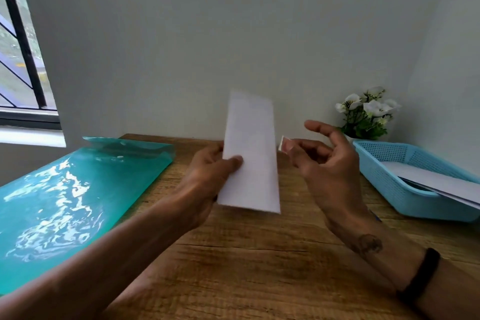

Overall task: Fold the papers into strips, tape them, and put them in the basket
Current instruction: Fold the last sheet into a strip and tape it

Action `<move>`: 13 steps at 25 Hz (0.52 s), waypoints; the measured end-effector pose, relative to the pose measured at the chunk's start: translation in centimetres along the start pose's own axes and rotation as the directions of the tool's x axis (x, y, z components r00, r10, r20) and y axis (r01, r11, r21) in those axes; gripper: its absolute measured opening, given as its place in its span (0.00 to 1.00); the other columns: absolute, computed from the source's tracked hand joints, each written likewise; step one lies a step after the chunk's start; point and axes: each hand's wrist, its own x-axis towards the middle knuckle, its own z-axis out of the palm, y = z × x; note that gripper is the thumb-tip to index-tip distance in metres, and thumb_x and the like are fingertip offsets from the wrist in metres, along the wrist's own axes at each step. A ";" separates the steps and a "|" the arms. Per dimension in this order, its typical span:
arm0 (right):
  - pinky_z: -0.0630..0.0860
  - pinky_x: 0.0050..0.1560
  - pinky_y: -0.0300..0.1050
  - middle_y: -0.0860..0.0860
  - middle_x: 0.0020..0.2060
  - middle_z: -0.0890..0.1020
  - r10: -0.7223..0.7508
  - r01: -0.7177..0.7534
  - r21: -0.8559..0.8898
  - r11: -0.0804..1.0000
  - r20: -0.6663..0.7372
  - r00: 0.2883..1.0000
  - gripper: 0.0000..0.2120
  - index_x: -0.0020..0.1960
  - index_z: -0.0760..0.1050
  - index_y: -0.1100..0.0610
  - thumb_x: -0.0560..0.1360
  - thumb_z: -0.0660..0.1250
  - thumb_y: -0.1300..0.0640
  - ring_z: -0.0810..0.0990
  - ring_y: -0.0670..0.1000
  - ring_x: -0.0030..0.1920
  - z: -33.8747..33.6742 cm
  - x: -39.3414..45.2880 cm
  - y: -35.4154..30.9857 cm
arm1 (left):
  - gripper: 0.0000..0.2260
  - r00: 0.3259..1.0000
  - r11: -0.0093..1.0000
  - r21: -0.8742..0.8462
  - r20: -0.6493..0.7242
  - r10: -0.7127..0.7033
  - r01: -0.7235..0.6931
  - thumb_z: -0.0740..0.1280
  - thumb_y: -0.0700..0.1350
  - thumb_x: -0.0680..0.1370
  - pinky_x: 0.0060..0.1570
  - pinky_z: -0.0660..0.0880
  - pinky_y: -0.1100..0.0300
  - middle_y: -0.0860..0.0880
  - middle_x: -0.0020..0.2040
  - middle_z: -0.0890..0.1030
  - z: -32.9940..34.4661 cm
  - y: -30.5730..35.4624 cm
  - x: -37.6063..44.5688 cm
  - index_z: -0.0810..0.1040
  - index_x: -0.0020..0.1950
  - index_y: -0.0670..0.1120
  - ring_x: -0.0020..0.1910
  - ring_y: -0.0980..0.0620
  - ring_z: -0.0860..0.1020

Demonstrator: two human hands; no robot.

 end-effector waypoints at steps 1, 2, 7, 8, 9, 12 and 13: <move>0.83 0.53 0.44 0.47 0.46 0.90 -0.006 0.006 0.014 1.000 0.030 1.000 0.23 0.66 0.77 0.50 0.73 0.79 0.54 0.88 0.43 0.48 0.0 -0.2 -0.8 | 0.18 0.997 0.996 -0.047 -0.024 0.073 -0.074 0.66 0.42 0.84 0.49 0.85 0.45 0.46 0.62 0.82 -0.3 0.3 0.2 0.71 0.73 0.51 0.55 0.44 0.85; 0.83 0.55 0.45 0.47 0.45 0.90 0.016 -0.018 0.034 0.999 0.078 0.997 0.21 0.64 0.78 0.50 0.73 0.79 0.55 0.88 0.43 0.47 0.1 -0.5 -1.4 | 0.17 0.990 0.987 -0.085 -0.044 0.136 -0.139 0.64 0.44 0.85 0.49 0.85 0.44 0.46 0.63 0.81 -0.5 0.5 0.4 0.70 0.73 0.52 0.56 0.43 0.84; 0.84 0.56 0.57 0.49 0.43 0.90 0.109 -0.104 -0.033 0.994 0.267 0.957 0.20 0.58 0.81 0.50 0.69 0.82 0.55 0.89 0.47 0.47 0.6 -1.4 -1.8 | 0.15 0.963 0.948 -0.172 -0.023 0.268 -0.268 0.58 0.47 0.87 0.46 0.85 0.47 0.47 0.63 0.79 -0.5 1.2 0.3 0.68 0.74 0.58 0.57 0.43 0.83; 0.85 0.55 0.56 0.48 0.43 0.90 0.101 -0.088 -0.061 0.994 0.264 0.959 0.20 0.58 0.81 0.50 0.69 0.82 0.54 0.89 0.47 0.46 0.6 -1.5 -1.7 | 0.15 0.959 0.943 -0.175 -0.014 0.284 -0.282 0.58 0.47 0.87 0.46 0.85 0.48 0.48 0.63 0.79 -0.4 1.2 0.3 0.68 0.74 0.59 0.57 0.44 0.83; 0.85 0.54 0.55 0.47 0.42 0.90 0.087 -0.067 -0.087 0.994 0.254 0.963 0.20 0.58 0.81 0.50 0.68 0.82 0.54 0.89 0.46 0.45 0.6 -1.5 -1.6 | 0.15 0.955 0.939 -0.180 -0.004 0.297 -0.293 0.58 0.47 0.87 0.46 0.85 0.48 0.48 0.63 0.80 -0.3 1.1 0.3 0.68 0.74 0.59 0.56 0.45 0.84; 0.85 0.52 0.50 0.46 0.41 0.89 0.044 -0.009 -0.145 0.989 0.240 0.970 0.21 0.58 0.81 0.51 0.68 0.82 0.53 0.88 0.43 0.44 0.7 -1.4 -1.5 | 0.16 0.951 0.935 -0.191 0.016 0.309 -0.300 0.58 0.47 0.87 0.48 0.85 0.48 0.49 0.64 0.80 -0.2 0.8 0.4 0.68 0.74 0.58 0.57 0.46 0.84; 0.85 0.51 0.47 0.45 0.41 0.89 0.033 0.007 -0.160 0.987 0.242 0.970 0.21 0.58 0.81 0.51 0.68 0.83 0.52 0.88 0.42 0.44 0.7 -1.4 -1.4 | 0.16 0.952 0.936 -0.190 0.020 0.307 -0.298 0.58 0.47 0.87 0.49 0.85 0.47 0.48 0.64 0.80 -0.2 0.7 0.4 0.67 0.75 0.58 0.58 0.45 0.84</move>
